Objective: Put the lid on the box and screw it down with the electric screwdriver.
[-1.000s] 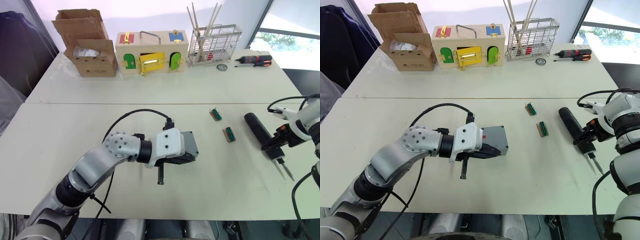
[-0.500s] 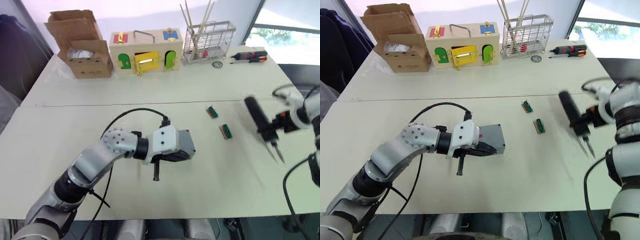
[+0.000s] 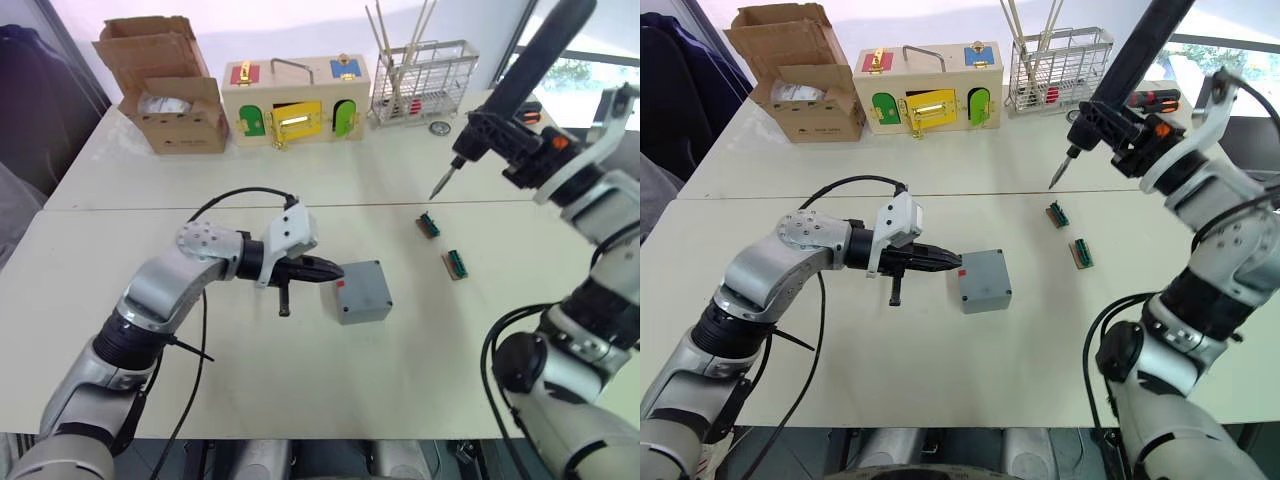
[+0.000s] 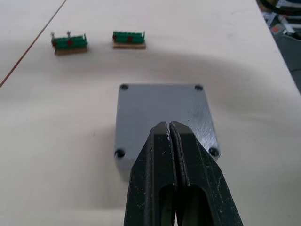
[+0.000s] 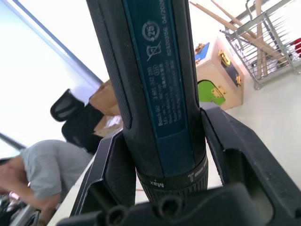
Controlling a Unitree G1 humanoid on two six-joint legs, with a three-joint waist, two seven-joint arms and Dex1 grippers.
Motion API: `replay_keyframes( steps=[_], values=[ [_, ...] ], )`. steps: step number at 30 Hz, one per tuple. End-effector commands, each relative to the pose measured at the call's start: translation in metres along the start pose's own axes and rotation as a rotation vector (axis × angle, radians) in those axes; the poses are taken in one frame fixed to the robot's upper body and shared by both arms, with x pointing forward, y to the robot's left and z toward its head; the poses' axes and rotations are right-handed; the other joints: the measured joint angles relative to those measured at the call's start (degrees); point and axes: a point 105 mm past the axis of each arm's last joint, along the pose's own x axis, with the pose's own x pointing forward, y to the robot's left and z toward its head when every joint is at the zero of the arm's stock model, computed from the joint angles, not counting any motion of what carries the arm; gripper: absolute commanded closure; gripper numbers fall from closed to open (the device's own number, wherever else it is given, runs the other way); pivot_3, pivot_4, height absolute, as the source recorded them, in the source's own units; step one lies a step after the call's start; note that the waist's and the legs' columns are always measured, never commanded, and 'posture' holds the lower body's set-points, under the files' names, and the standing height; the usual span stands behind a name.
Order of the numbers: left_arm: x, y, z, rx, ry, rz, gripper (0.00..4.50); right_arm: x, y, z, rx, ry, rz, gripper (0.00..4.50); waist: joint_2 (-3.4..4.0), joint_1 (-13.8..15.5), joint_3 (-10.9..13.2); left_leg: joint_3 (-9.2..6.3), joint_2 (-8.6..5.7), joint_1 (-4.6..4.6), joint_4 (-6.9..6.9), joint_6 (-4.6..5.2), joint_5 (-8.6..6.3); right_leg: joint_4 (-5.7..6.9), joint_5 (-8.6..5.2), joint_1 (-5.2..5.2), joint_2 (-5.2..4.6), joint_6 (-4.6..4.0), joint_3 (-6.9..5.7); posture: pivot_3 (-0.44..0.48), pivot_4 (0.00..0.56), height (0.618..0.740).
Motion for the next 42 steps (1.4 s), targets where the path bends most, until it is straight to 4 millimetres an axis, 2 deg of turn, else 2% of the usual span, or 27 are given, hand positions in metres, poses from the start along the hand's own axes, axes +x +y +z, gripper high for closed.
replay_keyframes(
  steps=[1, 4, 9, 16, 22, 35, 39, 42],
  values=[
    [0.002, -0.002, 0.006, 0.047, 0.008, -0.008, 4.5, -0.007, 0.055, -0.004, -0.117, -0.083, 0.182, 2.66, 0.01, -0.42, 0.0, -0.05, 0.01, 0.0, -0.02, 0.0, 0.0, 0.0, 0.0, 0.0, 0.01, 0.0, -0.02, 0.0, 0.15, 0.73],
    [0.006, -0.002, 0.003, 0.055, 0.022, -0.013, 4.5, -0.009, 0.069, -0.034, -0.151, -0.021, 0.228, 2.66, 0.01, -0.94, -0.01, -0.01, 0.02, 0.03, -0.14, 0.0, 0.0, 0.04, 0.0, -0.03, 0.03, 0.0, -0.01, 0.0, 0.15, 0.73],
    [0.015, 0.006, -0.006, 0.068, 0.06, 0.008, 4.5, -0.011, 0.073, -0.056, -0.164, 0.009, 0.254, 2.66, 0.01, -0.79, -0.01, 0.02, 0.02, 0.07, -0.12, 0.01, 0.02, 0.01, 0.0, -0.03, 0.05, 0.0, 0.0, 0.0, 0.15, 0.73],
    [0.027, 0.002, -0.017, 0.067, 0.078, -0.034, 4.5, -0.006, 0.074, -0.068, -0.176, 0.01, 0.246, 2.66, 0.0, -0.84, -0.01, 0.0, 0.05, 0.08, -0.14, 0.01, 0.02, 0.0, 0.0, -0.02, 0.08, 0.0, -0.01, 0.0, 0.15, 0.73],
    [0.027, -0.001, -0.017, 0.068, 0.073, -0.042, 4.5, -0.01, 0.066, -0.077, -0.189, 0.038, 0.227, 2.66, 0.0, -0.79, -0.02, 0.0, 0.05, 0.09, -0.14, 0.01, 0.01, -0.01, 0.0, -0.01, 0.08, 0.0, 0.0, 0.0, 0.15, 0.73],
    [0.029, -0.004, -0.015, 0.077, 0.072, -0.048, 4.5, -0.014, 0.055, -0.082, -0.209, 0.065, 0.191, 2.66, 0.0, -0.76, -0.02, 0.0, 0.05, 0.1, -0.14, 0.01, 0.01, -0.04, 0.0, 0.0, 0.09, 0.0, 0.0, 0.0, 0.15, 0.73],
    [0.03, -0.003, -0.014, 0.08, 0.072, -0.048, 4.5, -0.015, 0.057, -0.091, -0.236, 0.103, 0.212, 2.66, -0.02, -0.73, -0.03, 0.0, 0.05, 0.11, -0.13, 0.01, 0.01, -0.06, 0.0, 0.03, 0.09, 0.0, -0.01, 0.0, 0.15, 0.73],
    [0.031, -0.002, -0.015, 0.08, 0.078, -0.042, 4.5, -0.014, 0.069, -0.105, -0.292, 0.168, 0.285, 2.66, -0.04, -0.76, -0.04, 0.0, 0.05, 0.15, -0.13, 0.01, 0.01, -0.07, 0.0, 0.07, 0.09, 0.0, -0.01, 0.0, 0.15, 0.73]
  ],
)
